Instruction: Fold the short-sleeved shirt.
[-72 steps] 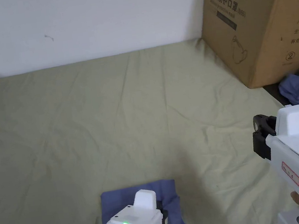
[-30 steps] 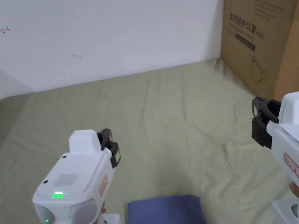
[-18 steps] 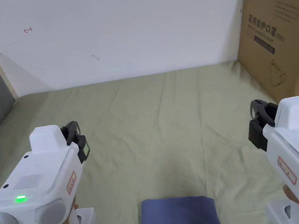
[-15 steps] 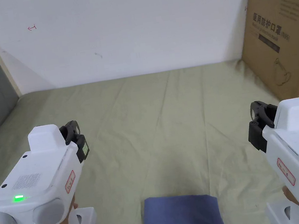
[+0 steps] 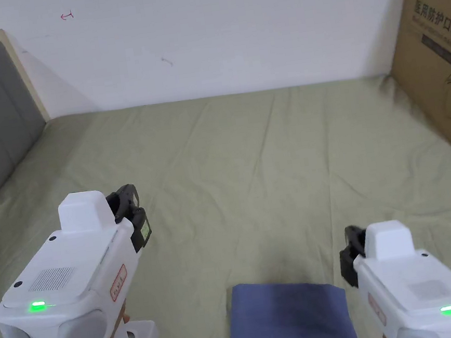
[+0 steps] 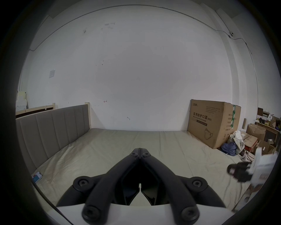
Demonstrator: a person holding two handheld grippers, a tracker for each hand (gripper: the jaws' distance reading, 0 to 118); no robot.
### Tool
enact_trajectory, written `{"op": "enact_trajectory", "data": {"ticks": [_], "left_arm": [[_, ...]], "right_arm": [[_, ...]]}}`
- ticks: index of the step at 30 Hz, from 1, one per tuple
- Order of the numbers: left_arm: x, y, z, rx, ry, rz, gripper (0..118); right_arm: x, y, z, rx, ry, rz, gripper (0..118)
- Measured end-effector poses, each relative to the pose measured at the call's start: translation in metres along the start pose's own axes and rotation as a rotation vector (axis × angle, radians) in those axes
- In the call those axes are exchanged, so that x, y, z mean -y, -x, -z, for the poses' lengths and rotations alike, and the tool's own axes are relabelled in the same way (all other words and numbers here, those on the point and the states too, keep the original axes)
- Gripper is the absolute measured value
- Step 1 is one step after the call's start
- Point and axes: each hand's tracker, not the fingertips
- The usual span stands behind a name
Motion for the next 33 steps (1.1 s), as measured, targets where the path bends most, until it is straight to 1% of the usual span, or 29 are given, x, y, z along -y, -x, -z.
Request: {"op": "enact_trajectory", "data": {"ticks": [3,5,11,13,14,16,18,20,21,22,23,24,25,29,31,32,33], "left_arm": [[0.009,0.003,-0.001,0.002,0.025,-0.006,0],[0.015,0.005,-0.001,0.005,0.043,-0.012,0],[0.035,0.011,0.002,0.018,0.108,-0.03,0],[0.043,0.012,0.004,0.029,0.137,-0.045,0],[0.048,0.012,0.007,0.04,0.163,-0.055,0],[0.058,0.012,0.011,0.072,0.22,-0.084,0],[0.07,0.011,0.017,0.123,0.296,-0.129,5],[0.085,0.009,0.028,0.179,0.399,-0.191,23],[0.093,0.007,0.034,0.193,0.447,-0.213,38],[0.104,0.003,0.042,0.212,0.527,-0.235,62],[0.116,0.0,0.05,0.225,0.598,-0.253,78],[0.127,-0.004,0.058,0.24,0.667,-0.259,92],[0.139,-0.009,0.066,0.255,0.726,-0.264,100],[0.179,-0.022,0.094,0.323,0.879,-0.279,100],[0.194,-0.026,0.106,0.339,0.928,-0.288,99],[0.199,-0.028,0.112,0.351,0.944,-0.291,97],[0.202,-0.028,0.117,0.351,0.944,-0.303,91]], "right_arm": [[0.031,0.015,0.021,-0.02,0.081,-0.035,0],[0.052,0.025,0.032,-0.047,0.135,-0.041,0],[0.105,0.042,0.061,-0.062,0.285,-0.065,0],[0.122,0.045,0.069,-0.049,0.353,-0.08,0],[0.131,0.045,0.073,-0.054,0.362,-0.073,0],[0.137,0.044,0.069,-0.049,0.314,-0.081,0],[0.133,0.043,0.07,-0.05,0.322,-0.064,0],[0.131,0.041,0.071,-0.051,0.336,-0.047,0],[0.131,0.042,0.071,-0.051,0.339,-0.045,0],[0.131,0.042,0.07,-0.049,0.34,-0.048,0],[0.132,0.043,0.07,-0.048,0.339,-0.054,0],[0.13,0.044,0.068,-0.047,0.339,-0.056,0],[0.131,0.044,0.069,-0.047,0.339,-0.055,0],[0.13,0.042,0.069,-0.047,0.346,-0.041,0],[0.131,0.043,0.069,-0.046,0.344,-0.042,0],[0.129,0.044,0.067,-0.045,0.344,-0.045,0],[0.129,0.044,0.067,-0.045,0.344,-0.047,0]]}}
